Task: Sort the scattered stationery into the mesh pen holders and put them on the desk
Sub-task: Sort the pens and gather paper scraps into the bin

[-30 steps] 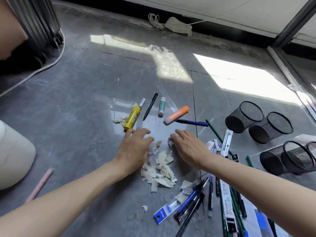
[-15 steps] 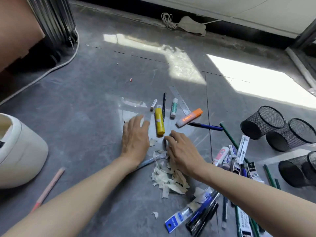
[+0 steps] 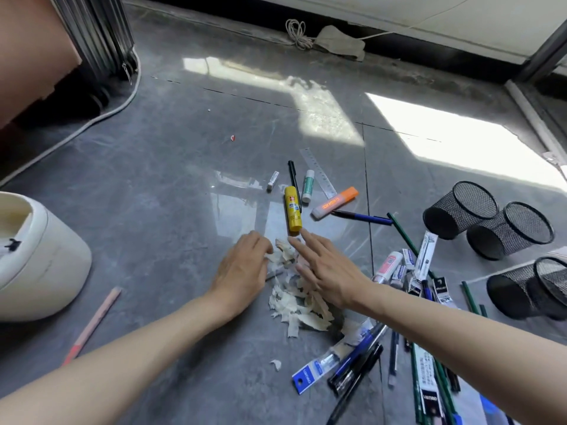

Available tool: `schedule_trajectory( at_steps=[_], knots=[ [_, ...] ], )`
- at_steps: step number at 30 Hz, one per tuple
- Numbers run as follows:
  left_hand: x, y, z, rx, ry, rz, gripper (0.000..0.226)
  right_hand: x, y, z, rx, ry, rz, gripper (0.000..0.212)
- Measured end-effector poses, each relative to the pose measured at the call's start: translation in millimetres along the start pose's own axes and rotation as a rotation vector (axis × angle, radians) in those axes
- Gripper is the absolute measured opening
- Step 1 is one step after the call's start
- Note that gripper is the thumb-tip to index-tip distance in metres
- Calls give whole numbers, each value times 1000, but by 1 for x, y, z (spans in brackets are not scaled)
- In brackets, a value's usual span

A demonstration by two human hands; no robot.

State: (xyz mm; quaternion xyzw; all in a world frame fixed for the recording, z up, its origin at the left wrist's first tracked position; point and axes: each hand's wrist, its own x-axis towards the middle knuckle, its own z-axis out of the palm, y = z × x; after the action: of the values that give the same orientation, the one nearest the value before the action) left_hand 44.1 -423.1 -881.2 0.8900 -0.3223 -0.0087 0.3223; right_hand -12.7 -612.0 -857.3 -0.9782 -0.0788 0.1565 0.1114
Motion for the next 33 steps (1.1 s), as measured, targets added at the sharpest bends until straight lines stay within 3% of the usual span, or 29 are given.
schedule_trajectory(
  at_steps=[2, 5, 9, 13, 17, 19, 23, 28, 31, 33],
  knots=[
    [-12, -8, -5, 134, -40, 26, 19, 5, -8, -1, -24, -48, -100, 64],
    [-31, -18, -12, 231, -139, 3, 28, 11, -19, -2, -84, -126, -172, 59],
    [-37, -22, -21, 341, -162, -1, 32, 15, -17, 2, -17, -174, -49, 68],
    [-34, -26, -35, 360, -117, 8, 24, 9, -8, 3, 96, 36, 19, 45],
    [-23, -26, -38, 325, -60, -129, 9, -6, -9, 8, -117, 51, -126, 53],
    [-13, -24, -31, 322, -79, -168, 13, -15, -15, 14, -125, 130, -186, 59],
    [1, -11, -20, 256, -88, 2, 8, -25, -23, 21, 7, 353, -38, 30],
    [0, -8, -16, 248, -100, 92, 4, -21, -15, 12, 277, 257, 35, 18],
    [-4, -8, -20, 224, 10, -34, 7, -19, -15, 15, 241, 237, 46, 25],
    [1, -10, -23, 237, 30, -208, 14, -19, -16, 15, 236, 218, 166, 38]
  ],
)
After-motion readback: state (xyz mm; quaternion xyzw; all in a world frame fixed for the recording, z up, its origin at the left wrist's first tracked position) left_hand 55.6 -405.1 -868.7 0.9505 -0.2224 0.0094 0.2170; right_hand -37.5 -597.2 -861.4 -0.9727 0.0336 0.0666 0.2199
